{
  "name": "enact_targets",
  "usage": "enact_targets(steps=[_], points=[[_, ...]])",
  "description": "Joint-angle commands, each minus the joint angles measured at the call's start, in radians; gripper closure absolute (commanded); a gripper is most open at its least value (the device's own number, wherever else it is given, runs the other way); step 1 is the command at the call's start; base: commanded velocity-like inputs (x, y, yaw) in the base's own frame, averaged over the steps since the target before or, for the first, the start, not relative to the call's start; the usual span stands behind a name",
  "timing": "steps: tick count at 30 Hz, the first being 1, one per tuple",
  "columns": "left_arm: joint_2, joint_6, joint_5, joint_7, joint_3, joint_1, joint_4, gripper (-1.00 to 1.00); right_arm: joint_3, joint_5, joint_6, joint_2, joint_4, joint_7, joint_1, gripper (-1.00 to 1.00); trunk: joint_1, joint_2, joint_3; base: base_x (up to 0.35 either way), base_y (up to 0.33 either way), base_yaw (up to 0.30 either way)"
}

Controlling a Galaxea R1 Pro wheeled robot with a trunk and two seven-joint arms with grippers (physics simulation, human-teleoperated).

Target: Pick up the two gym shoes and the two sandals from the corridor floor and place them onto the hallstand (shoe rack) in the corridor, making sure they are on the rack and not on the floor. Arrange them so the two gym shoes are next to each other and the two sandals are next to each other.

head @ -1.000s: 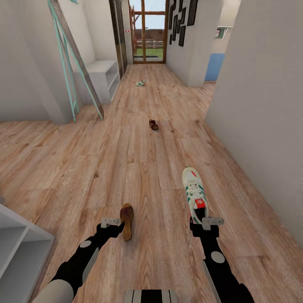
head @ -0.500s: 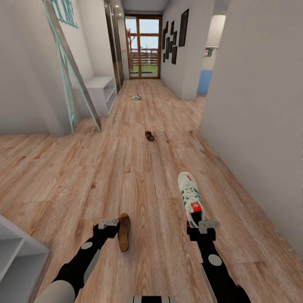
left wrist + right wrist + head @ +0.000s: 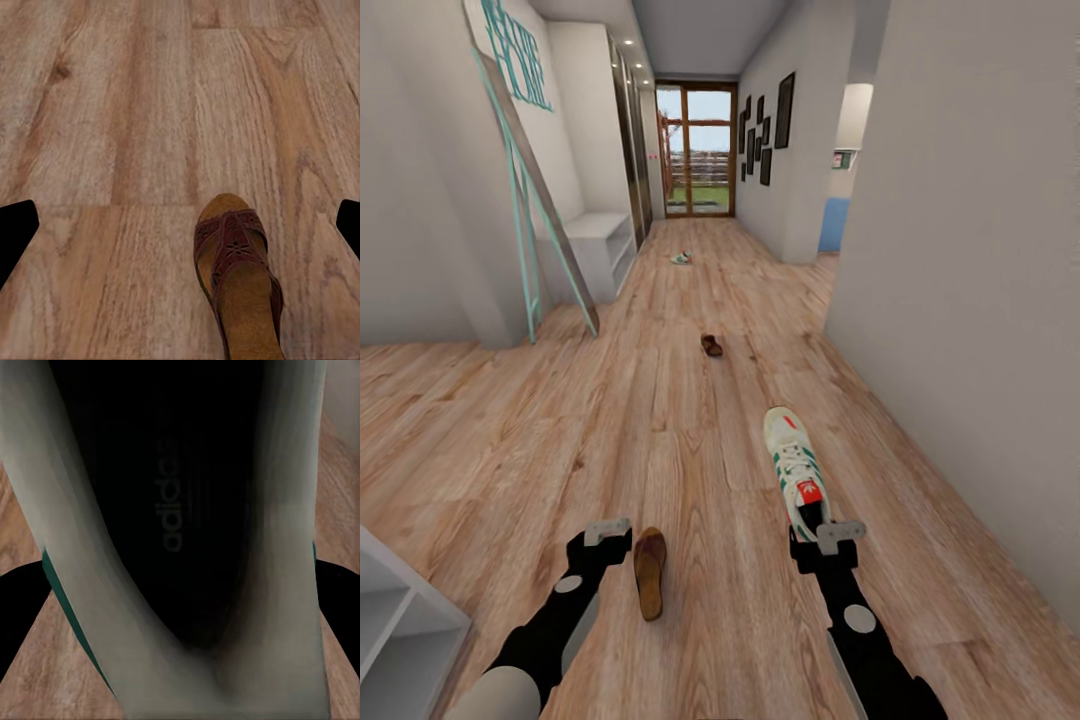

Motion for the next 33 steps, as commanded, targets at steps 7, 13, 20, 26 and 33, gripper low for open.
enact_targets(steps=[7, 13, 20, 26, 33], points=[[-0.014, -0.003, -0.002, 0.041, 0.001, 0.000, 0.001, -1.00, -0.003, 0.011, 0.034, -0.003, -0.005, 0.076, 0.000, 1.00, -0.002, 0.001, 0.015, 0.000, 0.000, -0.002], [-0.020, -0.003, -0.003, 0.045, 0.001, 0.000, 0.001, -1.00, -0.026, 0.013, 0.082, -0.021, -0.012, 0.155, 0.000, 1.00, -0.002, 0.001, 0.015, 0.000, 0.000, 0.000], [-0.030, -0.004, -0.004, 0.045, 0.001, 0.000, 0.001, -1.00, -0.151, 0.012, 0.095, -0.053, -0.037, 0.242, 0.000, 1.00, -0.002, 0.001, 0.015, 0.000, 0.000, 0.000], [-0.032, -0.008, -0.004, 0.044, 0.001, 0.000, 0.000, -1.00, -0.341, 0.016, 0.167, -0.066, -0.164, 0.444, 0.000, 1.00, -0.002, 0.001, 0.015, 0.174, -0.121, 0.000], [-0.033, -0.043, -0.004, 0.044, 0.001, 0.001, 0.000, -1.00, -0.357, 0.016, 0.199, -0.067, -0.170, 0.466, 0.000, 1.00, -0.002, 0.001, 0.015, 0.230, -0.193, 0.000]])
